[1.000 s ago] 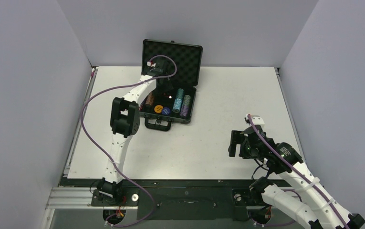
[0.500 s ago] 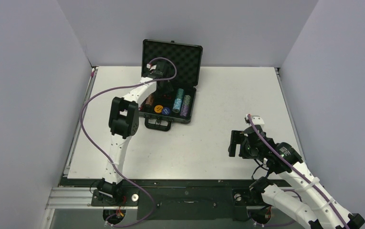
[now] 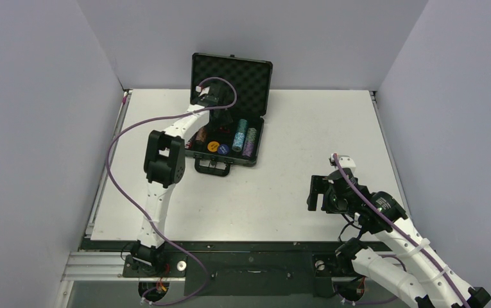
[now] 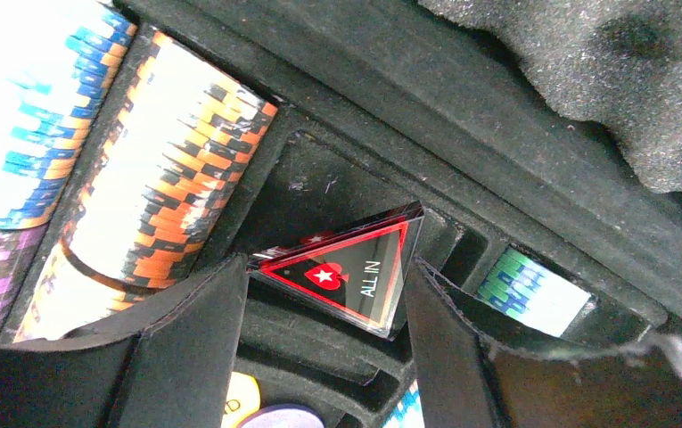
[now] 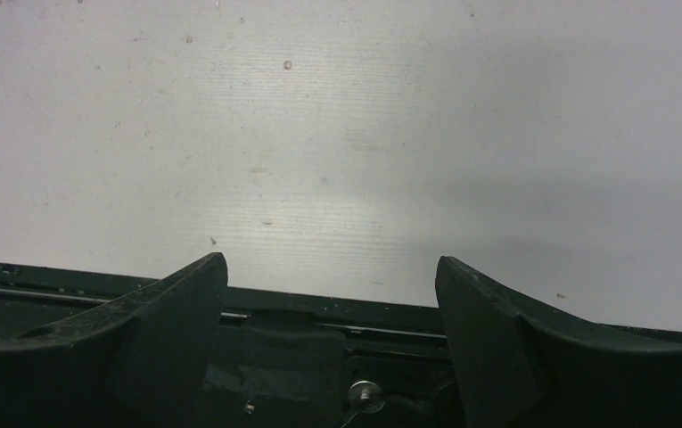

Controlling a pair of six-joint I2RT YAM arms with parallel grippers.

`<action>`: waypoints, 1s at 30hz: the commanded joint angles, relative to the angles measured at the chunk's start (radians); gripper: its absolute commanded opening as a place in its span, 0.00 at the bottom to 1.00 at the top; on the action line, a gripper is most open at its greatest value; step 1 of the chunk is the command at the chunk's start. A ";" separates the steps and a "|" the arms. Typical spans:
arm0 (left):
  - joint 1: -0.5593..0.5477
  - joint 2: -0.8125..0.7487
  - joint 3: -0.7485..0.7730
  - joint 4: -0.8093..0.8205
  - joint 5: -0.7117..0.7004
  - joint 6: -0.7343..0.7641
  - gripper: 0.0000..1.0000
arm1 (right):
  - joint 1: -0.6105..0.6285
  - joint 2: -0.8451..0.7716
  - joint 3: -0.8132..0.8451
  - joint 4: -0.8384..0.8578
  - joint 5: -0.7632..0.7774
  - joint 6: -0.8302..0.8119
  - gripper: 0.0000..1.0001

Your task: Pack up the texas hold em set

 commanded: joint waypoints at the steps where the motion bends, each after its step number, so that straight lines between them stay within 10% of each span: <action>1: 0.012 -0.073 -0.032 -0.131 -0.064 0.025 0.59 | 0.005 -0.008 -0.002 0.014 0.004 0.008 0.82; 8: 0.010 -0.118 -0.046 -0.123 -0.088 0.028 1.00 | 0.005 -0.011 -0.004 0.015 0.000 0.009 0.82; 30: 0.016 -0.423 -0.236 -0.081 -0.181 0.139 0.96 | 0.005 -0.020 -0.007 0.019 0.003 0.017 0.82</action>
